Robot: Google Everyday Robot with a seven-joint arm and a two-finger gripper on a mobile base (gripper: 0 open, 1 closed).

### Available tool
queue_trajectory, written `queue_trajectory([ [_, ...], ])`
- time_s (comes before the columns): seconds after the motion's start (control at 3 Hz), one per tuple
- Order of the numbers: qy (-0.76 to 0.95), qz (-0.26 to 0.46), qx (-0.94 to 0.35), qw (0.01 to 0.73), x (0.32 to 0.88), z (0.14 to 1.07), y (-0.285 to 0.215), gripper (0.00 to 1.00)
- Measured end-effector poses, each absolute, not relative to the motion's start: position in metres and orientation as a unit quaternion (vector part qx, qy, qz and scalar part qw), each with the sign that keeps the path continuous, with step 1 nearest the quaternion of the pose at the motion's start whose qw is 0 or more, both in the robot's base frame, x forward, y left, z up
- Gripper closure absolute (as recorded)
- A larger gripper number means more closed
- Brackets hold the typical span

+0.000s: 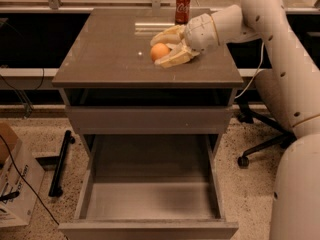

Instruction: Pick orange from middle drawer and place on counter

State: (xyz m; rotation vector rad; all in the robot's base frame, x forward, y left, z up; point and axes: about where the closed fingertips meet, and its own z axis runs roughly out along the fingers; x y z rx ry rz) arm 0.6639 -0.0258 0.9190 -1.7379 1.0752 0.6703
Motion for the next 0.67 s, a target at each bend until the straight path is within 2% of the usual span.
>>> queue_trajectory([
  [0.67, 0.493, 0.288, -0.673, 0.47, 0.7, 0.884, 0.01, 1.0],
])
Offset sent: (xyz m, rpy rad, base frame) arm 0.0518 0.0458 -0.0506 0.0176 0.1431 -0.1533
